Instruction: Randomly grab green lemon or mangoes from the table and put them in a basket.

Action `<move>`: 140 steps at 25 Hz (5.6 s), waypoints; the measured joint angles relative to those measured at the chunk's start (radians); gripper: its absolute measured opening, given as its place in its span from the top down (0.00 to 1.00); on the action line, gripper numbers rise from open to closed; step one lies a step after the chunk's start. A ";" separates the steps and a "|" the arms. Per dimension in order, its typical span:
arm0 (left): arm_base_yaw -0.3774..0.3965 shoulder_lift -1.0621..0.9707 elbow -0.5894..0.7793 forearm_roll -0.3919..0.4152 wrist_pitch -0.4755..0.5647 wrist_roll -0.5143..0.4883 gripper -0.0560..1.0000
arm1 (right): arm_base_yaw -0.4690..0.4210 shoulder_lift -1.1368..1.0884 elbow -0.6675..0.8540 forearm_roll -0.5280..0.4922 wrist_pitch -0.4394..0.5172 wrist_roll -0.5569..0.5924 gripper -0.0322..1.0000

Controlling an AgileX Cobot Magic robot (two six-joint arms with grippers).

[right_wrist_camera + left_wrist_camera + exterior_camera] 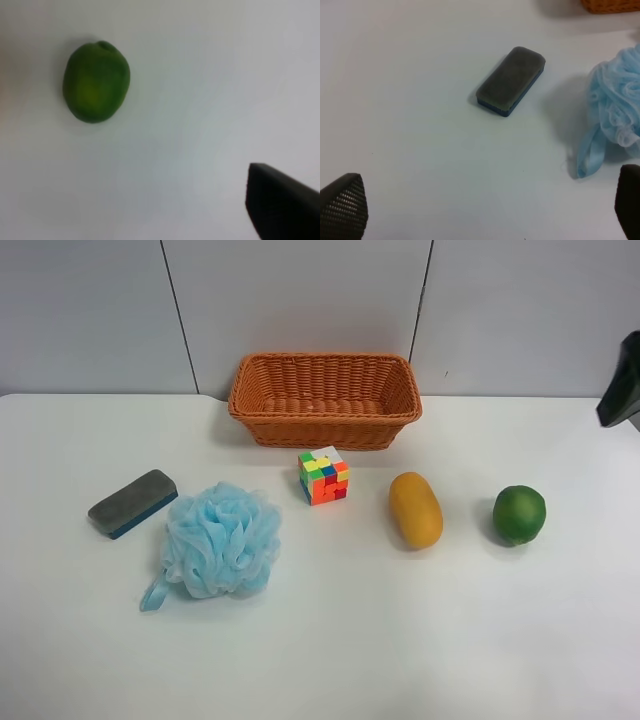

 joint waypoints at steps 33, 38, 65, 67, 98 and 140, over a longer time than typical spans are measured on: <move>0.000 0.000 0.000 0.000 0.000 0.000 0.01 | 0.055 0.680 -0.001 -0.016 -0.368 -0.090 0.01; 0.000 0.000 0.000 0.000 0.000 0.000 0.01 | 0.055 0.682 -0.001 -0.016 -0.388 -0.090 0.08; 0.000 0.000 0.000 0.000 0.000 0.000 0.01 | 0.058 0.506 -0.171 -0.015 -0.026 -0.090 0.30; 0.000 0.000 0.000 0.000 0.000 0.000 0.01 | 0.058 0.484 -0.249 -0.013 0.042 -0.090 0.30; 0.000 0.000 0.000 0.000 0.000 0.000 0.01 | 0.298 1.032 -0.913 0.117 -0.391 -0.136 0.30; 0.000 0.000 0.000 0.000 0.000 0.000 0.01 | 0.298 0.645 -0.913 0.072 0.069 -0.134 0.01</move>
